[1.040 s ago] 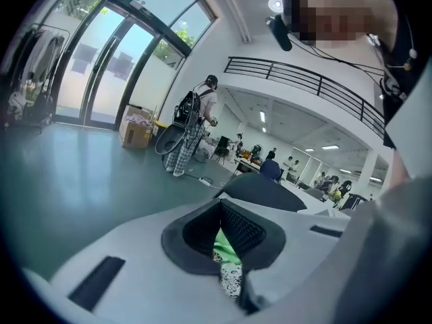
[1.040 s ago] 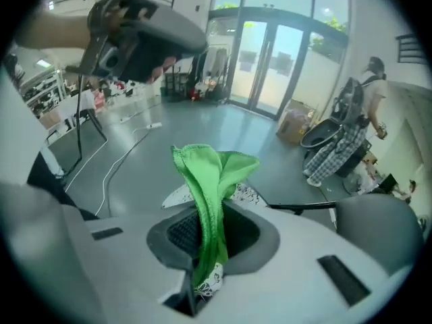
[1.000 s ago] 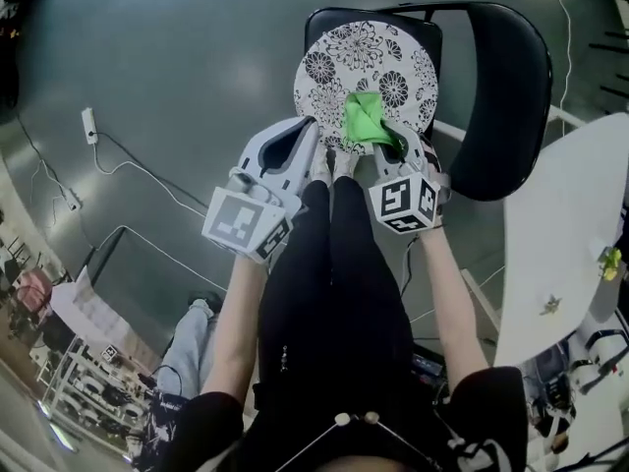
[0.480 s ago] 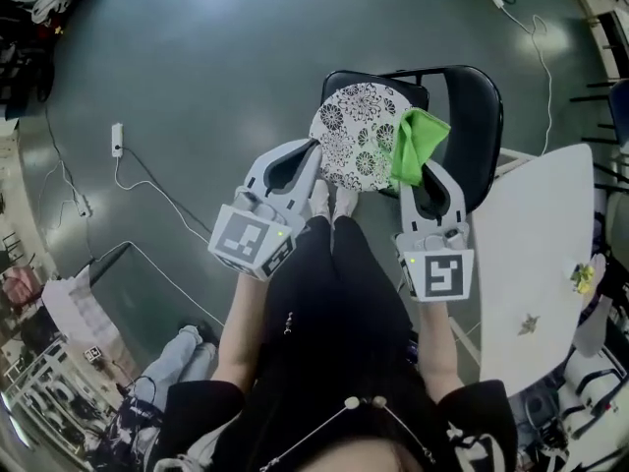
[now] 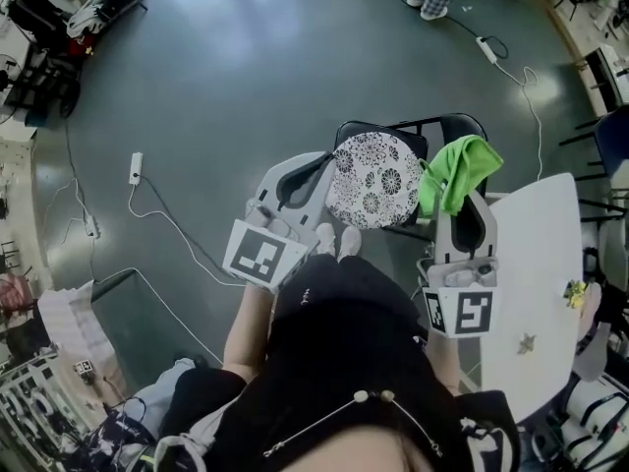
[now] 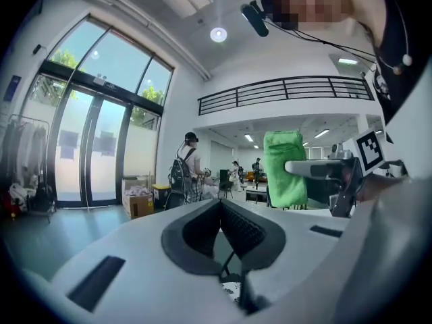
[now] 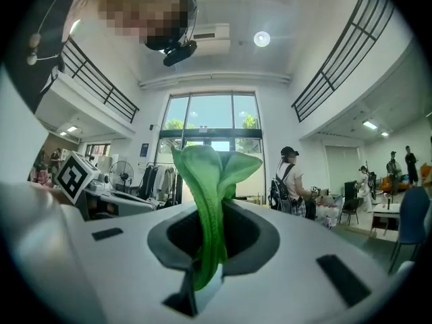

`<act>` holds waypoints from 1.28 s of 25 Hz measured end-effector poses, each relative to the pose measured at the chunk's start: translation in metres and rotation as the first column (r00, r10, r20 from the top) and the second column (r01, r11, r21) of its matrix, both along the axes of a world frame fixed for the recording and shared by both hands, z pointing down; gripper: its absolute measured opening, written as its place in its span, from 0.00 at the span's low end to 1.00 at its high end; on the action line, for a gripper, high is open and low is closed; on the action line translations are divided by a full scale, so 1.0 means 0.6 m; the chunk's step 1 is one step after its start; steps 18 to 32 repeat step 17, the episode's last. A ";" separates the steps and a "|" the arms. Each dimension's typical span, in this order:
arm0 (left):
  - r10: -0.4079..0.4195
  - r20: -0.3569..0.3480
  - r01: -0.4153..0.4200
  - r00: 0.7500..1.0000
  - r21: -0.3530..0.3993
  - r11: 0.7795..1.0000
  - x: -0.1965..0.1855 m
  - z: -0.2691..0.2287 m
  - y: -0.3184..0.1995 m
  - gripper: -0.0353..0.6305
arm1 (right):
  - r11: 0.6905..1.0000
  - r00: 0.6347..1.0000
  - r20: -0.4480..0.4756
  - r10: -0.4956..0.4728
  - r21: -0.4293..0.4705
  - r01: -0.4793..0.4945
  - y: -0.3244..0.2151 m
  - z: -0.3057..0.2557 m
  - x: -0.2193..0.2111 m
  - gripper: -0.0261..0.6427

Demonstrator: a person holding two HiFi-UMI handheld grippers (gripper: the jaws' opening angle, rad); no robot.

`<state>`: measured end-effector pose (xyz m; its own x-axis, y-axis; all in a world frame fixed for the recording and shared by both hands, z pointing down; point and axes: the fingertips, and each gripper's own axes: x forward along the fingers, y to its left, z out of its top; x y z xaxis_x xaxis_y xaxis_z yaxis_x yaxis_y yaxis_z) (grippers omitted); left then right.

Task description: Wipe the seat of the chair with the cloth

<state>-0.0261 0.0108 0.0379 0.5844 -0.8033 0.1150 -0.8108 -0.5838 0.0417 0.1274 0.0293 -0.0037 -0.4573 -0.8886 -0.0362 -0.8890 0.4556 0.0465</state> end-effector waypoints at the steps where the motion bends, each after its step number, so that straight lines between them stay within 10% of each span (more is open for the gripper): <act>1: -0.003 0.000 0.003 1.000 0.017 1.000 -0.003 -0.011 0.003 0.06 | 1.000 1.000 0.004 -0.004 0.001 0.004 0.003 -0.005 -0.003 0.12; 32: -0.037 -0.054 0.044 0.998 0.130 0.991 -0.059 -0.083 0.016 0.06 | 0.996 1.000 -0.021 -0.020 0.084 0.021 0.003 -0.058 -0.059 0.12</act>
